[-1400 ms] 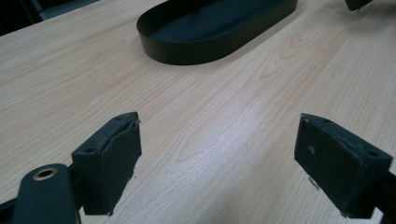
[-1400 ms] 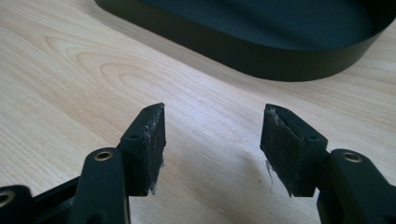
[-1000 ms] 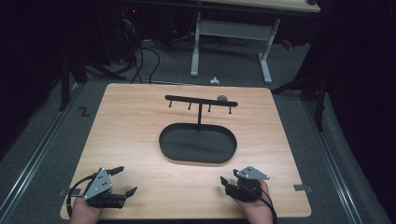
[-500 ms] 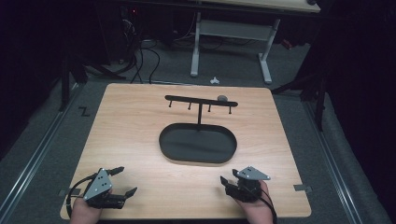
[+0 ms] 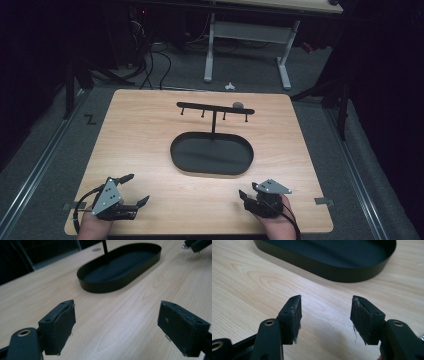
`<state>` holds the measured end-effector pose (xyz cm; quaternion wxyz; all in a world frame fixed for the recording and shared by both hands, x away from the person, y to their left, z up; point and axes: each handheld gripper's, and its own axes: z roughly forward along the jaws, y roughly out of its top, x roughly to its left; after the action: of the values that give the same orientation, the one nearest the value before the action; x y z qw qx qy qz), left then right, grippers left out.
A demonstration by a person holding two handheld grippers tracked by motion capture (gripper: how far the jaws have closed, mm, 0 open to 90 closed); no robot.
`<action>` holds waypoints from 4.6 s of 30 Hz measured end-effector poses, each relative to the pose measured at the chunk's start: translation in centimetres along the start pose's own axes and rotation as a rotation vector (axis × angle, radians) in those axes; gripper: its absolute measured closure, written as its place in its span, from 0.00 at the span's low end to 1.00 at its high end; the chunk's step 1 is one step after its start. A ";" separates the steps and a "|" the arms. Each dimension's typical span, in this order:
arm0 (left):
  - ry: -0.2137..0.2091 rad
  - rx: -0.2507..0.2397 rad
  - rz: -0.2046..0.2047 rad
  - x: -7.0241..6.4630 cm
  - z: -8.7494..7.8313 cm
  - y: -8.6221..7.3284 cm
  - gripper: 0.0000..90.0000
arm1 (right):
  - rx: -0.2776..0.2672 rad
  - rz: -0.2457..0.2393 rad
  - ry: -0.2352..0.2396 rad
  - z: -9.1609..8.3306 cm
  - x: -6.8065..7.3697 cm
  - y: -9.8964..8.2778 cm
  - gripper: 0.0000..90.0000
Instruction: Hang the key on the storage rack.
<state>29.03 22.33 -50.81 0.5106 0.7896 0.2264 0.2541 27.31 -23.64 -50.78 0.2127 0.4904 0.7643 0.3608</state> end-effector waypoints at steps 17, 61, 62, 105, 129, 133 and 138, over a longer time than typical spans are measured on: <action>-0.002 0.016 -0.007 -0.2 0.0 -0.2 0.17 | 0.291 -0.051 0.016 1.4 -0.4 3.0 0.43; -0.080 0.172 0.028 -0.7 1.4 -0.6 0.17 | 0.616 0.043 -0.109 -1.4 -7.4 4.4 0.38; -0.081 0.173 0.028 -0.7 1.5 -0.6 0.17 | 0.620 0.054 -0.114 -1.5 -7.8 4.3 0.38; -0.118 0.211 0.052 -1.1 1.8 -0.7 0.17 | 0.619 0.066 -0.101 0.5 -8.8 3.8 0.79; -0.129 0.224 0.059 -1.2 1.9 -0.8 0.17 | 0.576 -0.008 -0.121 1.7 -8.3 5.6 0.46; -0.131 0.228 0.058 -1.2 1.9 -0.8 0.17 | 0.593 -0.006 -0.105 2.1 -7.8 5.2 0.49; -0.135 0.230 0.059 -1.2 2.0 -0.8 0.17 | 0.642 -0.021 -0.088 1.9 -8.2 5.0 0.52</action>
<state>29.26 20.49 -52.48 0.4230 0.8646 0.1955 0.1876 35.13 -29.06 -48.45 0.0837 0.5398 0.8340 0.0774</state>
